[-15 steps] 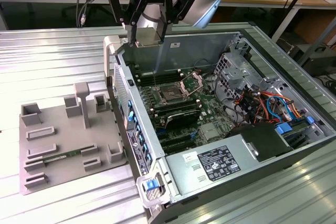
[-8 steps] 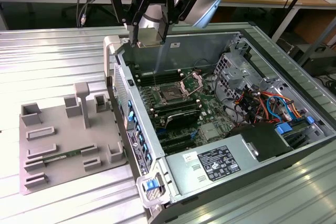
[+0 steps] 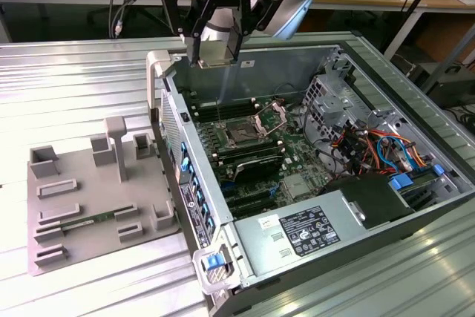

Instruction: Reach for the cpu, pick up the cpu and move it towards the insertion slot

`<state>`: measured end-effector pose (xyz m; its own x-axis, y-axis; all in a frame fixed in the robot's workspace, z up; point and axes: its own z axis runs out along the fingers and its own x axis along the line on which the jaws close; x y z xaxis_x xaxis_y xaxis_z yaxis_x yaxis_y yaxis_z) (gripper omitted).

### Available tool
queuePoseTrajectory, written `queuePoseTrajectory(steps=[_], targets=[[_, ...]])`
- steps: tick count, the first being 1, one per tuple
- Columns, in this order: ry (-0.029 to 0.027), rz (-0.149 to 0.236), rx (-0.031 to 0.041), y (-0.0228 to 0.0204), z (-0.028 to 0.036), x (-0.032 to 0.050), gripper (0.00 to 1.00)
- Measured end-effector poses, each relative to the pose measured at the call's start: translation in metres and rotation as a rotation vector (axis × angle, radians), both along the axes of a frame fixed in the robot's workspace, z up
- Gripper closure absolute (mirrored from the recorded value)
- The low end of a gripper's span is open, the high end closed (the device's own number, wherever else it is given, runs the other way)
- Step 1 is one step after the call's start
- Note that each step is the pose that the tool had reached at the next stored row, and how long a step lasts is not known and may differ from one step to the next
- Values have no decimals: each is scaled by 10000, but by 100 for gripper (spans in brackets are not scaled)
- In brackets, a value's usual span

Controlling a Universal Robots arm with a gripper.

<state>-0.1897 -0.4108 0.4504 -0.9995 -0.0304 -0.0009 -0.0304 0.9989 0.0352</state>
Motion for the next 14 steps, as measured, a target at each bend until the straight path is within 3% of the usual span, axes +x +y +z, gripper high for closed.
queuePoseTrajectory(steps=[14], targets=[[0, 0, -1, 0, -23, 85, 45]])
